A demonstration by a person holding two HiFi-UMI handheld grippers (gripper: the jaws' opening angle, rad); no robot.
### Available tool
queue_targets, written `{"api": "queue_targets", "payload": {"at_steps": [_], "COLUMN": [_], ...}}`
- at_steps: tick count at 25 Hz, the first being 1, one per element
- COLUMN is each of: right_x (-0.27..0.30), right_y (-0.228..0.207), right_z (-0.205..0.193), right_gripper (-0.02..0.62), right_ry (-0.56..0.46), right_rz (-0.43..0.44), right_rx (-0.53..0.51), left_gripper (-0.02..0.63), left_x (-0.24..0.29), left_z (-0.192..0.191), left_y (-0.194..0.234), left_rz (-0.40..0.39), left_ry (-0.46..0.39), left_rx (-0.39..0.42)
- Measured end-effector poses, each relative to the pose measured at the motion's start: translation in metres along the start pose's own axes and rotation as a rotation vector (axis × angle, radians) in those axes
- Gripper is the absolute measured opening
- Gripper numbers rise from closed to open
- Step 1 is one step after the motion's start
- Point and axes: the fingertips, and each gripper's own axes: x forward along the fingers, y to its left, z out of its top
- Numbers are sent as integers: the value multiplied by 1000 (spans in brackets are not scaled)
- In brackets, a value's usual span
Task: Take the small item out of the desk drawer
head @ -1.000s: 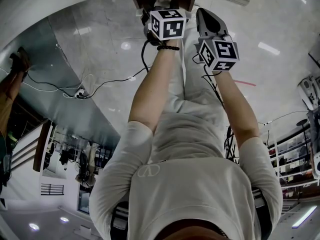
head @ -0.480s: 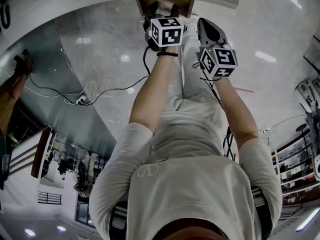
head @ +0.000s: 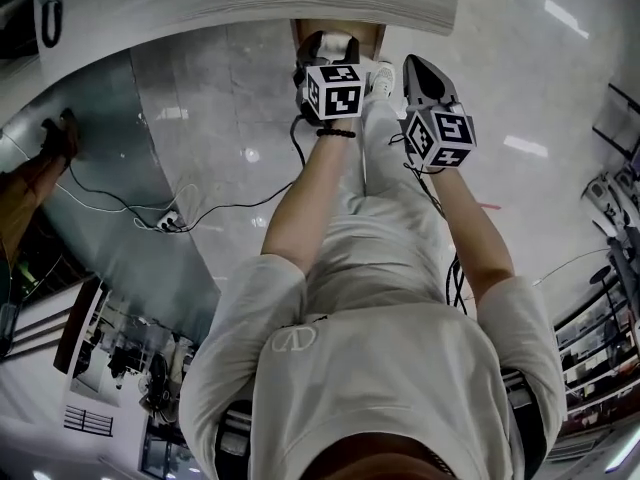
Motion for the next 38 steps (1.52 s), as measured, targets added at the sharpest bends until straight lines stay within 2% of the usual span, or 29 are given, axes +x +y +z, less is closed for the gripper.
{"api": "queue_targets", "payload": {"at_steps": [10, 15, 25, 33, 38], "right_x": [-34, -57, -108, -155, -189], "right_y": [38, 48, 57, 59, 57], "right_z": [58, 91, 160, 221, 251], "right_gripper": [2, 2, 2, 2, 2], "right_ry": [-78, -127, -224, -320, -374], "right_rz": [22, 20, -7, -17, -32], "right_rx": [-49, -84, -117, -127, -160], "left_gripper": [255, 255, 255, 255, 255], "left_x": [-70, -110, -197, -265, -312], "left_z": [36, 62, 123, 166, 195], "left_y": [-16, -13, 7, -2, -6], "left_rz": [-93, -114, -113, -160, -201], "left_ry": [-111, -189, -367, -511, -630], "left_rx": [28, 55, 72, 99, 105]}}
